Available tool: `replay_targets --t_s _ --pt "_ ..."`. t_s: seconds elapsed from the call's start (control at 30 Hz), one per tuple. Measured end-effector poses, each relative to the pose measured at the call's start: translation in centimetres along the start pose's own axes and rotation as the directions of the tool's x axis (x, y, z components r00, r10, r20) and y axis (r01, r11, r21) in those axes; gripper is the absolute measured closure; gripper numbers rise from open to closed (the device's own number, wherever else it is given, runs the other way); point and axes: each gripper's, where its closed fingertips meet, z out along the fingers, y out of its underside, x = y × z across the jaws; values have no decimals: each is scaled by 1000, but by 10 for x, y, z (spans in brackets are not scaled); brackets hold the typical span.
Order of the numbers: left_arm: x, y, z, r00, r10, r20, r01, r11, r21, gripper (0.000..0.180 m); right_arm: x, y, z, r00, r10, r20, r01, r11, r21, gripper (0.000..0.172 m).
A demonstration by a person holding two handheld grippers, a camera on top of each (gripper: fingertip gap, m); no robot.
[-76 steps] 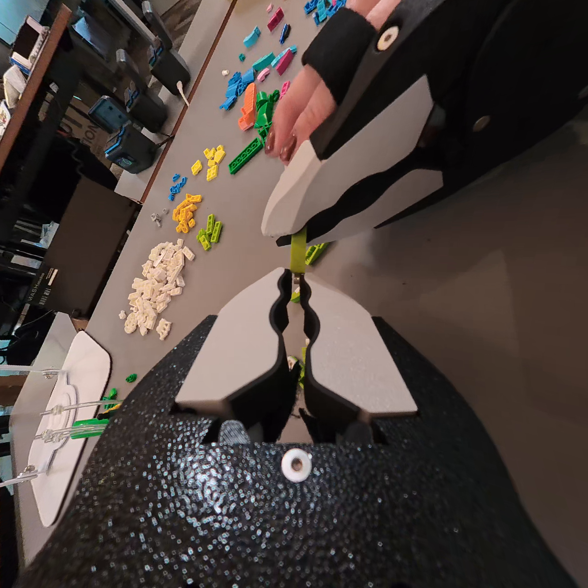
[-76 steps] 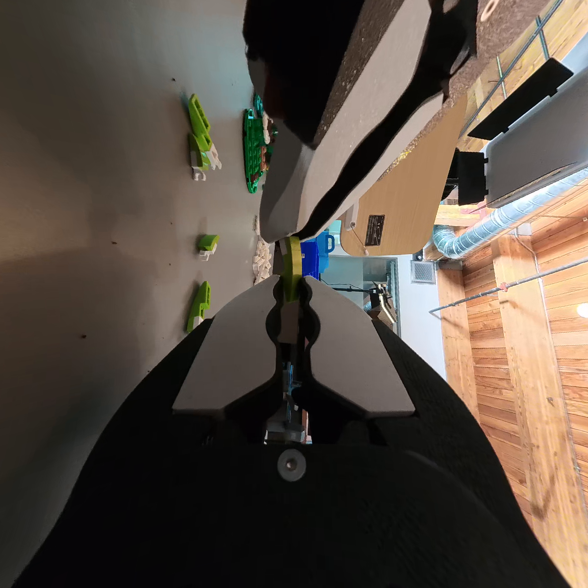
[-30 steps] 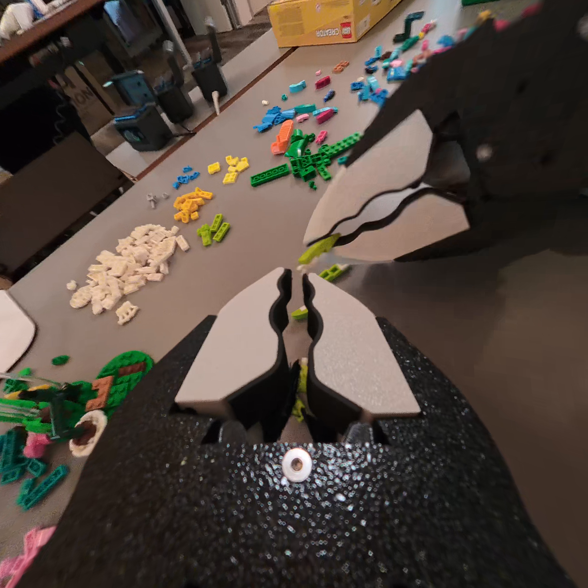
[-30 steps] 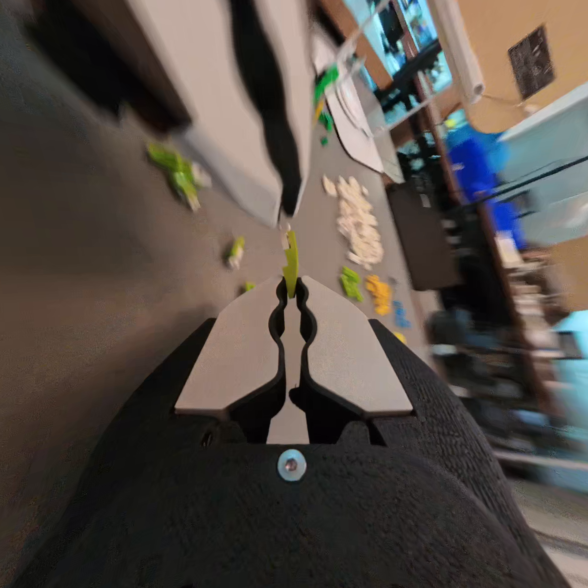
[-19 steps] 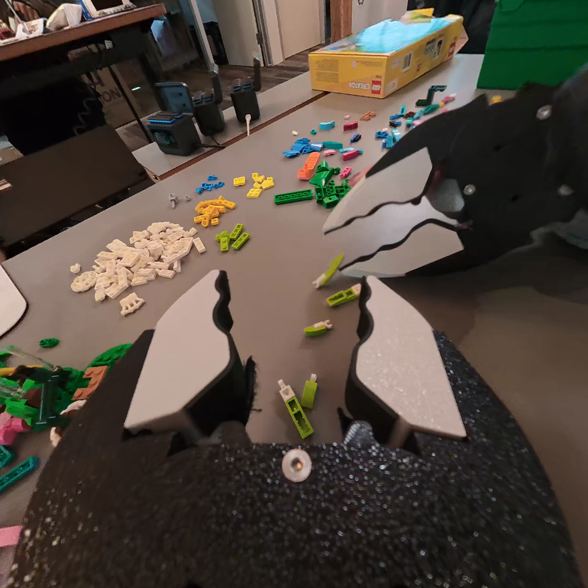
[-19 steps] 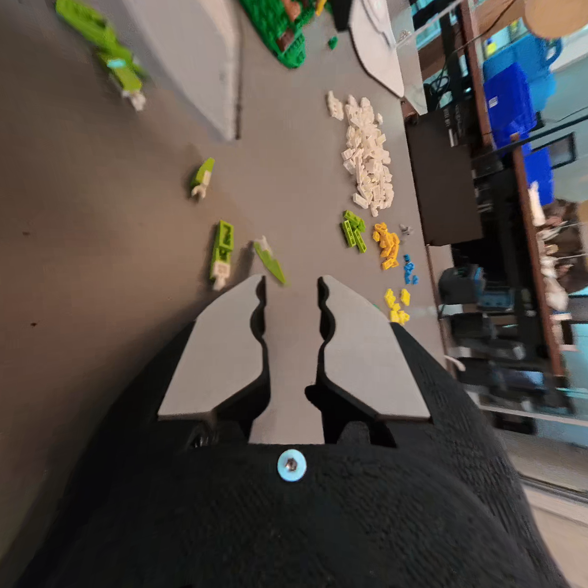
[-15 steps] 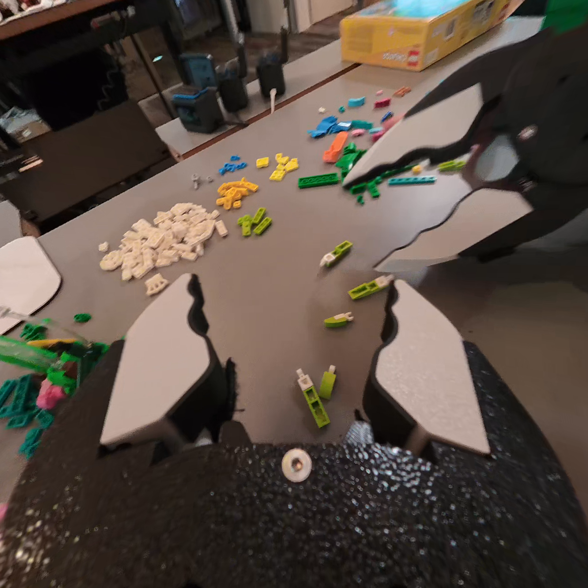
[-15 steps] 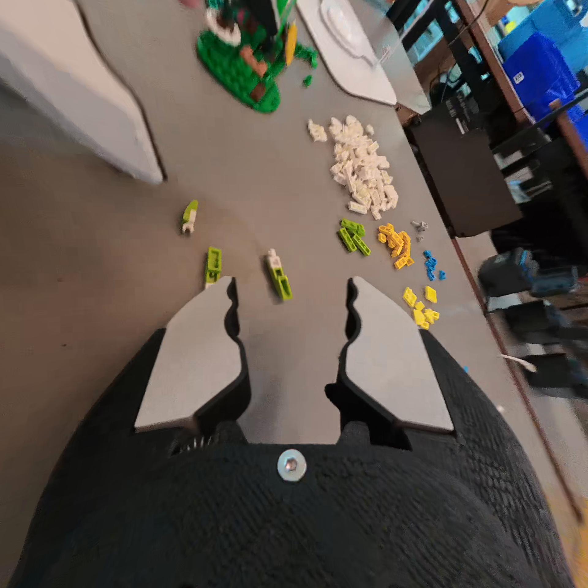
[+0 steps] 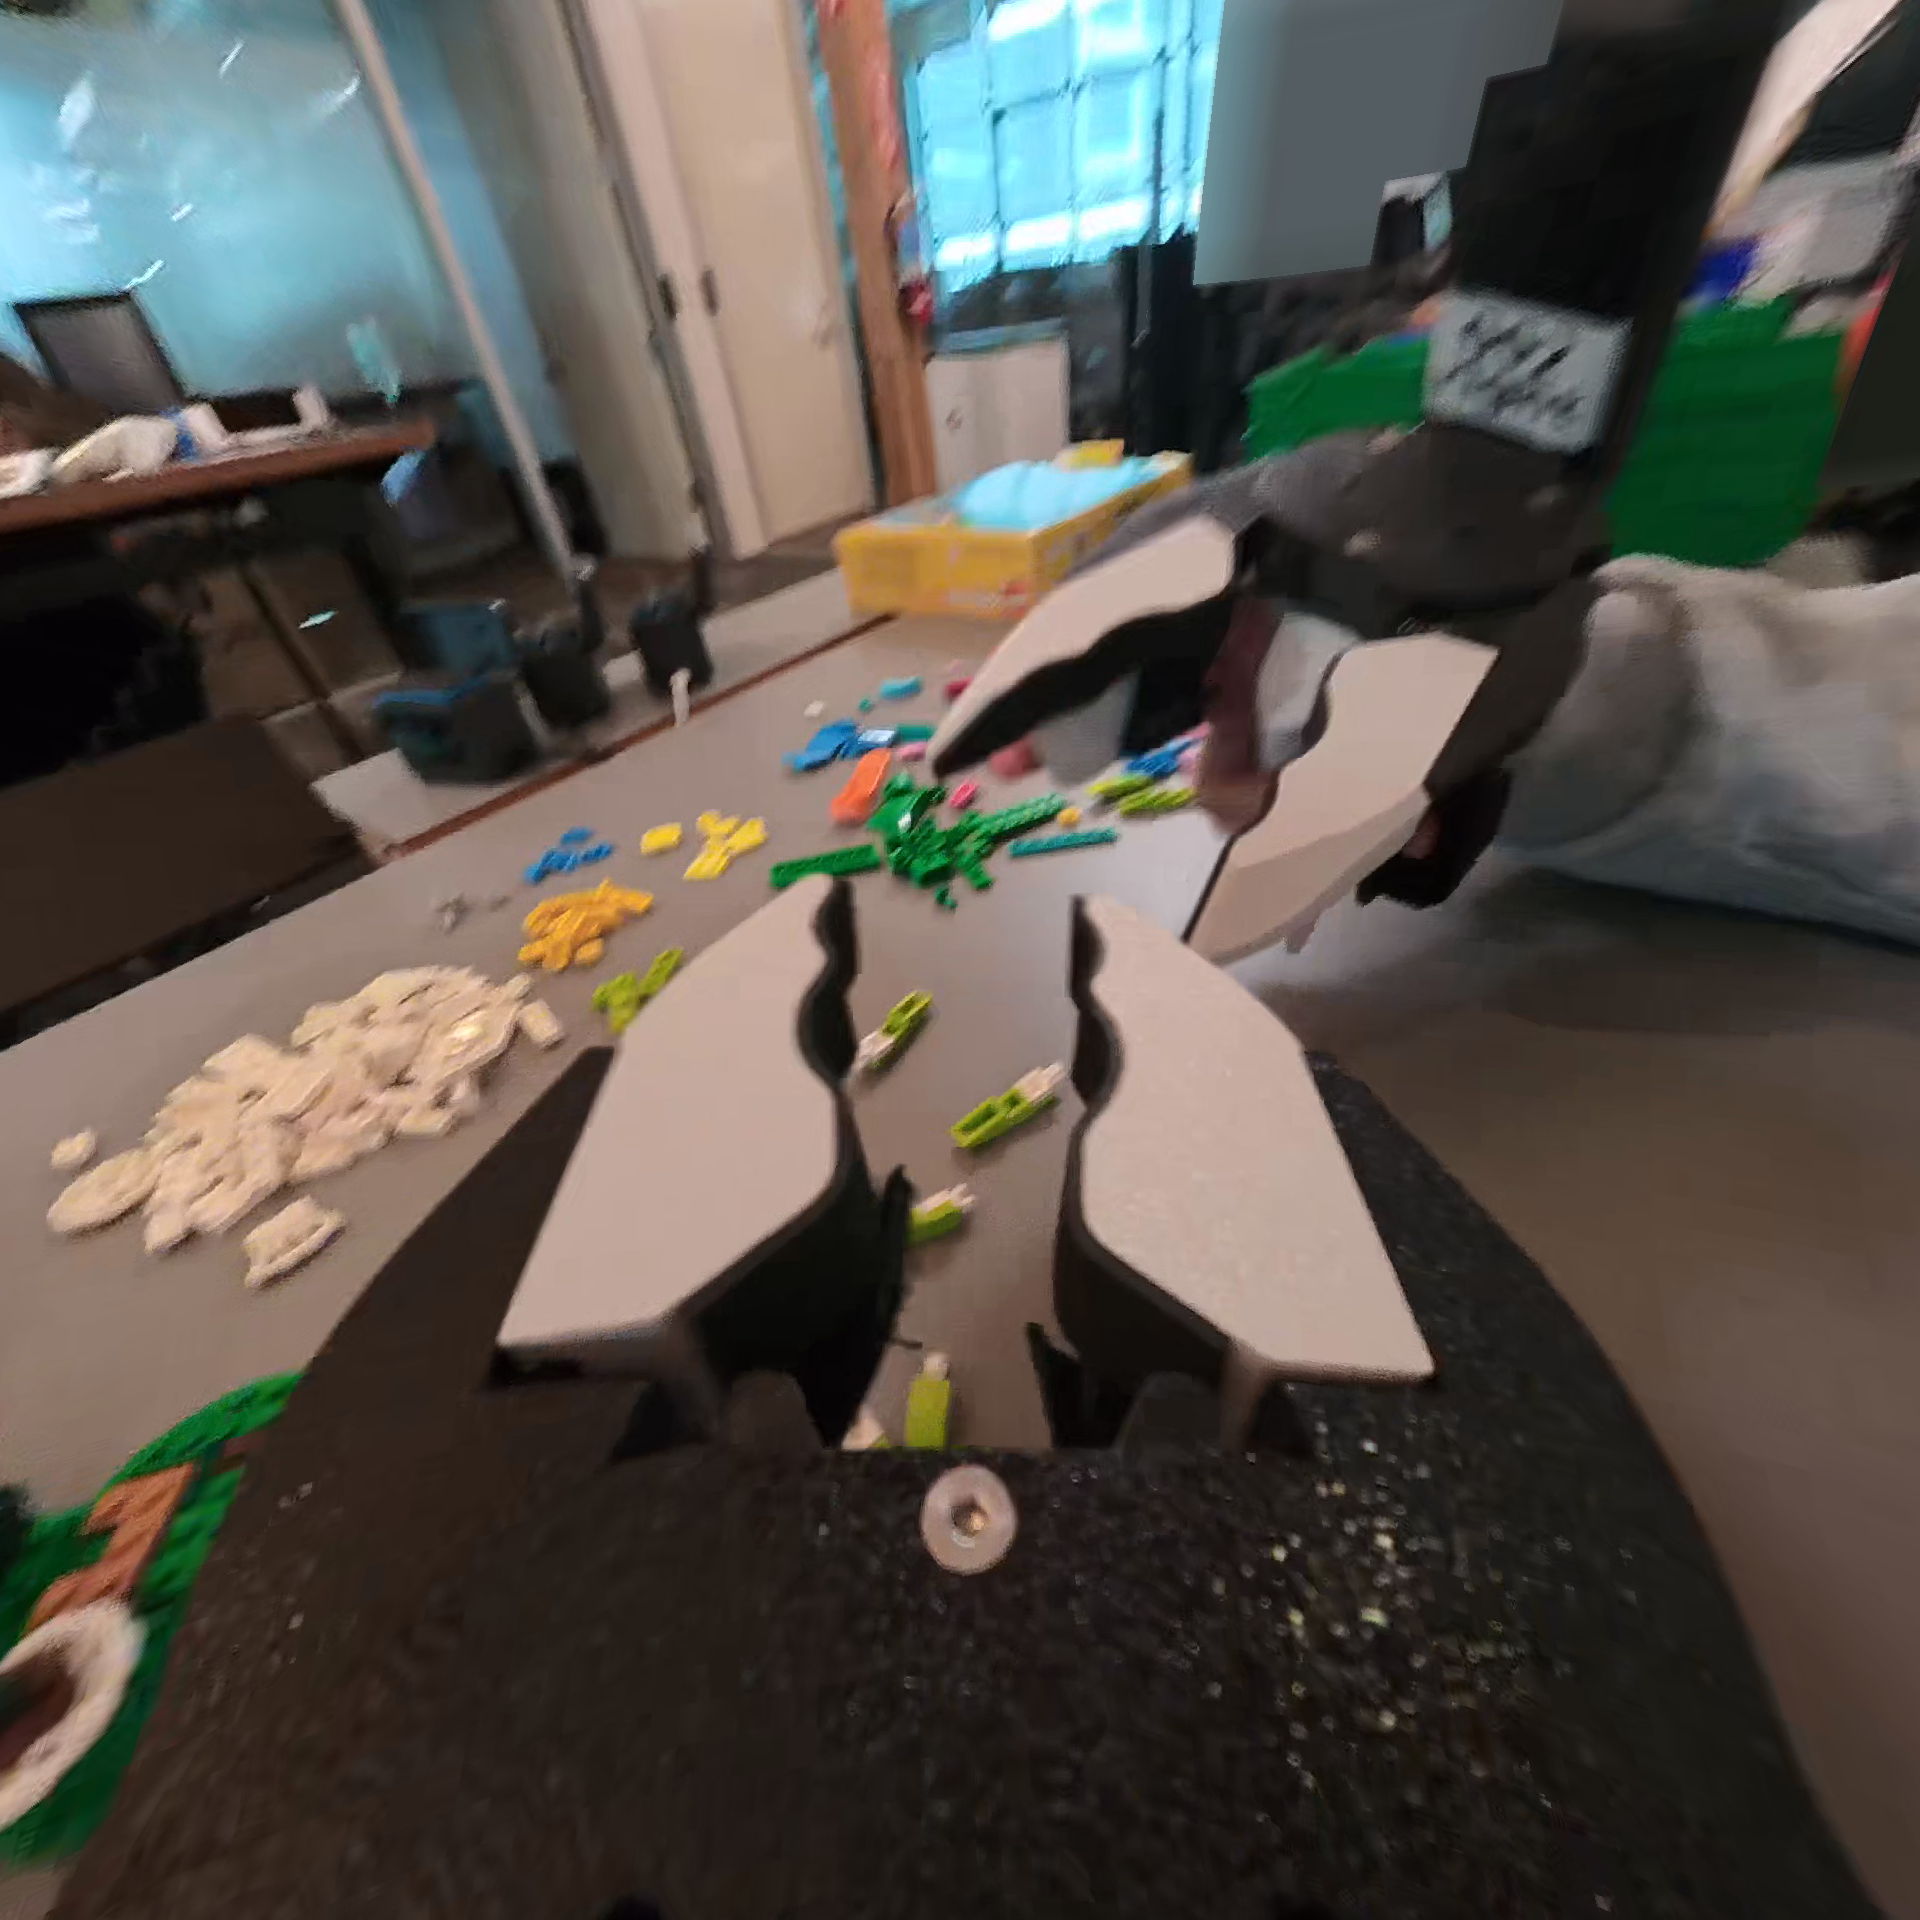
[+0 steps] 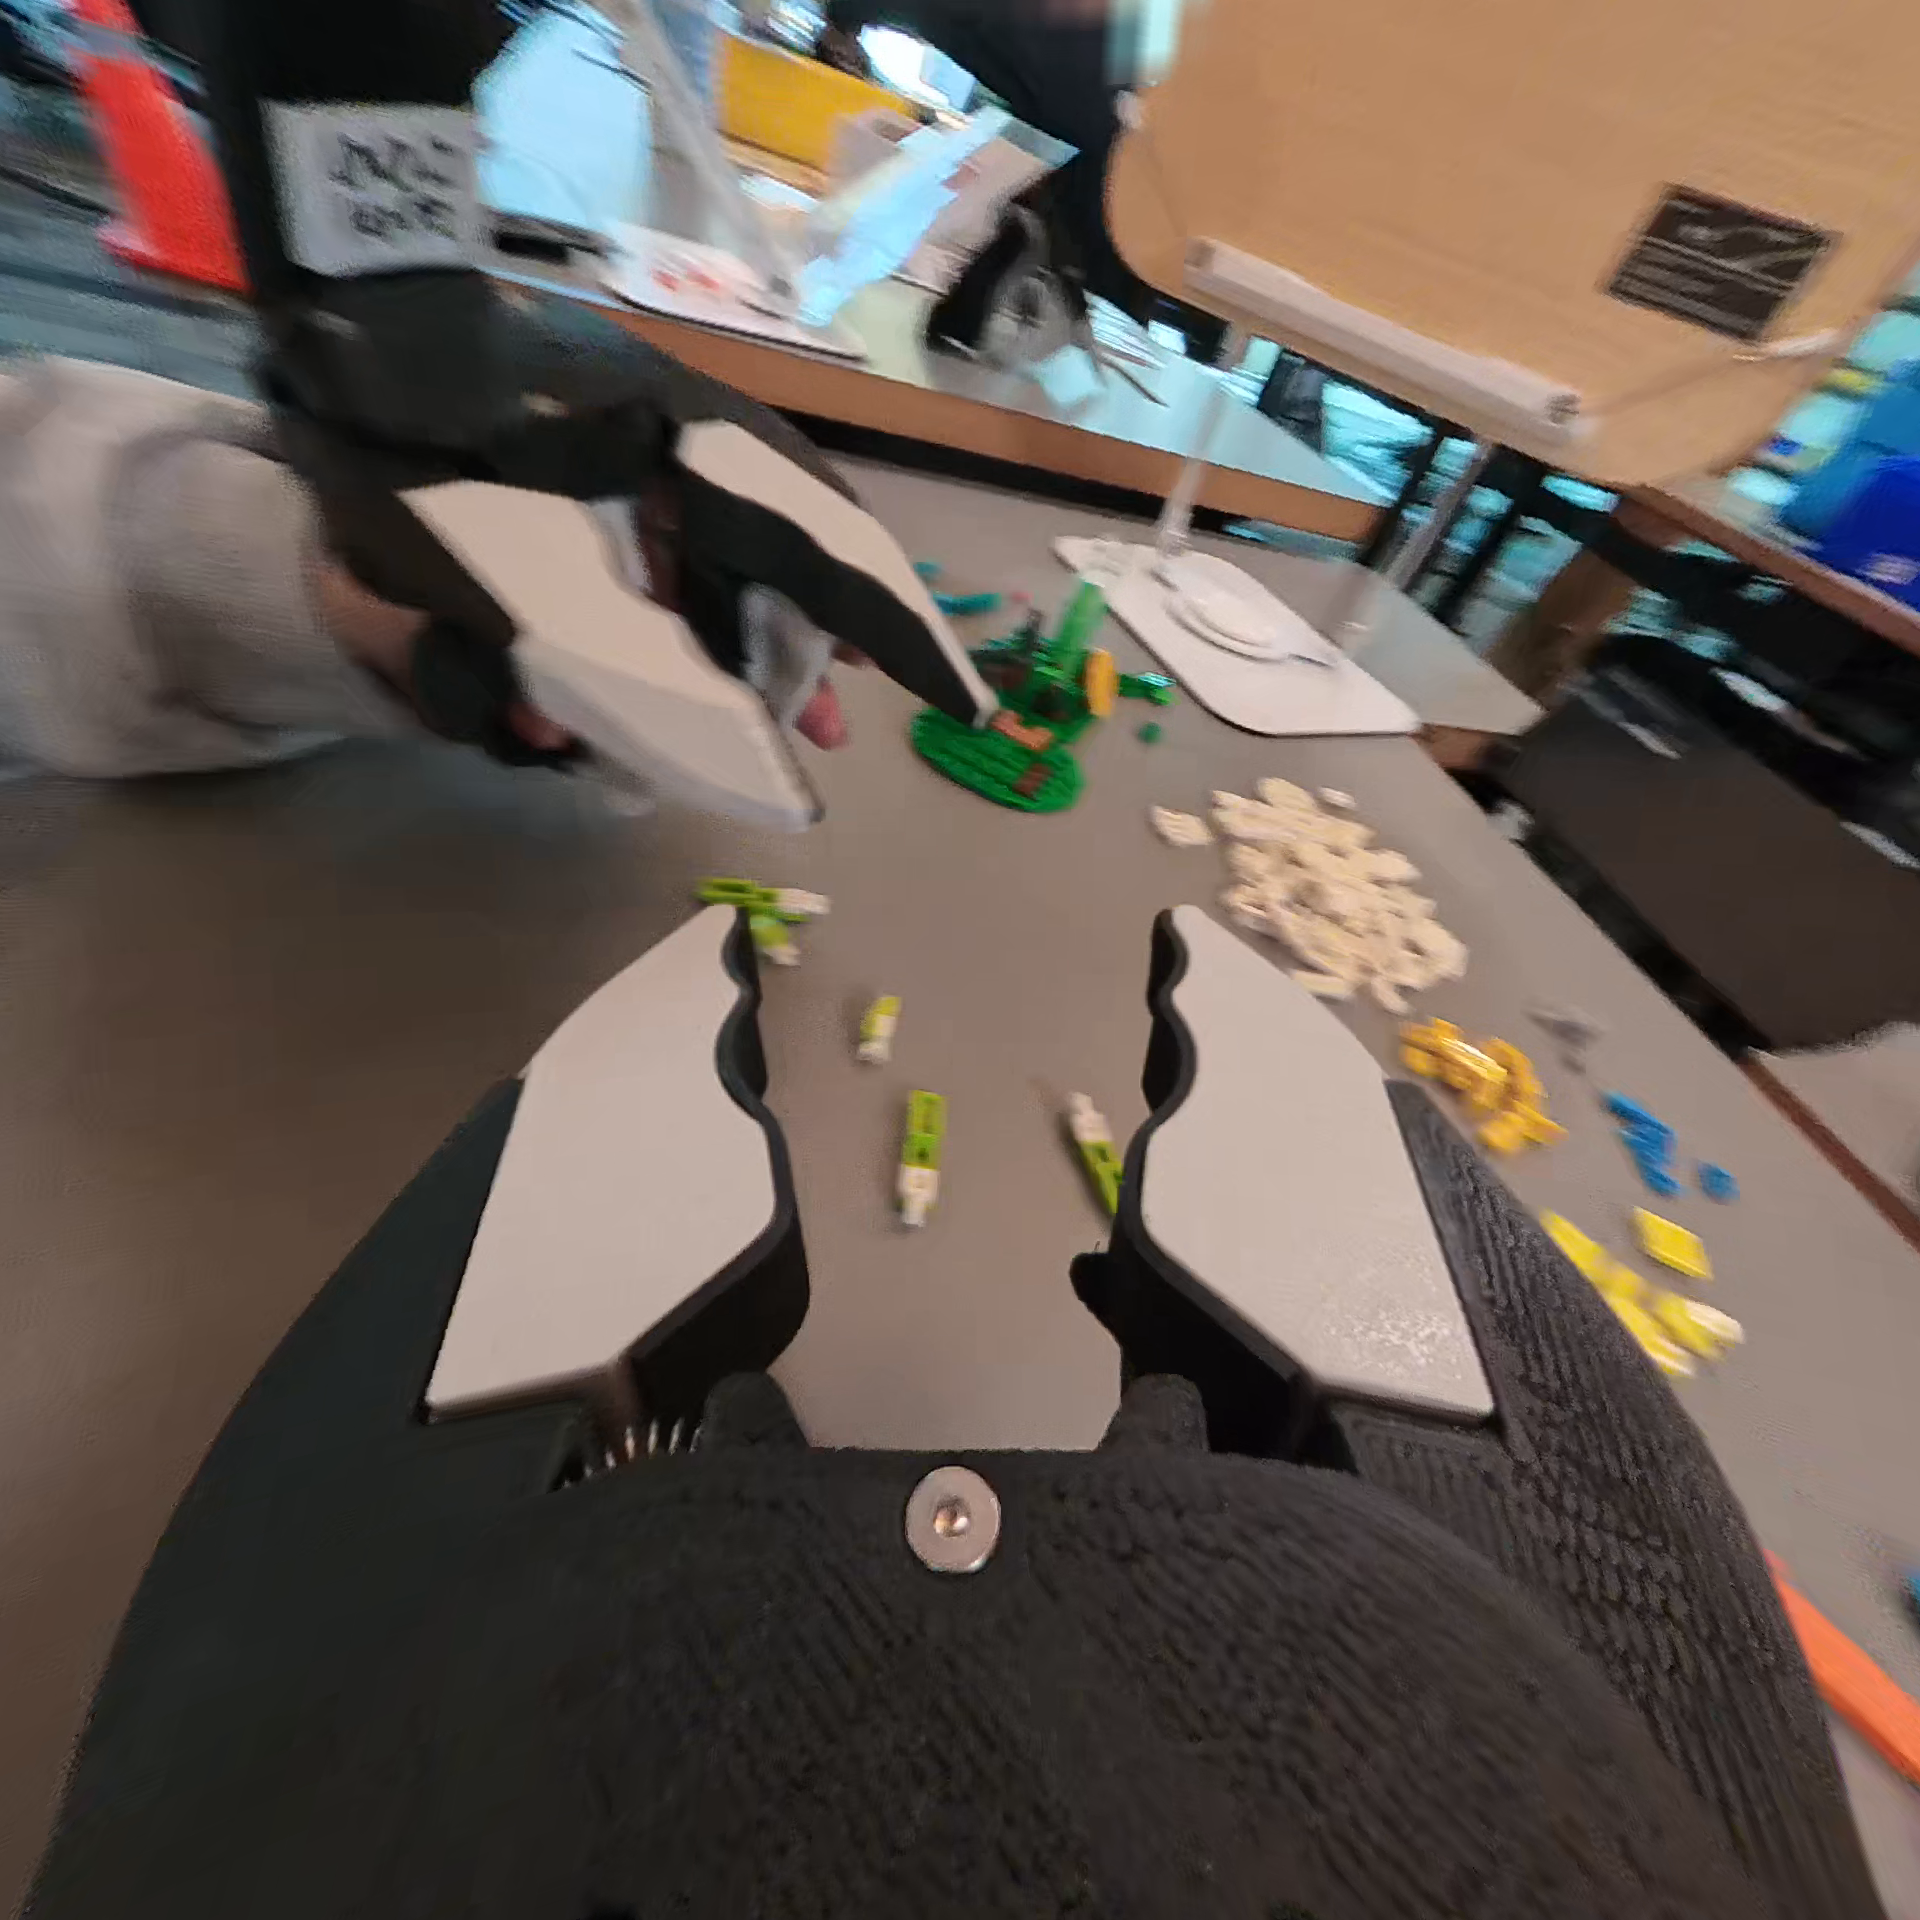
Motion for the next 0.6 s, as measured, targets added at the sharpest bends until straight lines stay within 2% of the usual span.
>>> replay_targets --t_s 0.1,0.2,0.33,0.5,0.6 --pt "20 -14 -5 982 -74 -173 95 989 114 177 -14 -5 0 997 2 76 -5 999 42 108" --pt "27 -19 -9 959 -117 -259 160 975 152 179 -18 -4 0 995 -77 70 74 997 36 119" --pt "38 -22 -13 935 -88 -343 155 973 173 180 -25 -6 0 989 -121 82 117 992 53 133" --pt "42 -9 -7 962 102 -254 -69 988 138 180 -29 -11 -3 987 -119 109 110 990 87 146" --pt "42 5 -2 934 321 -160 -312 947 76 180 -33 -13 -4 985 -27 171 12 996 88 146"
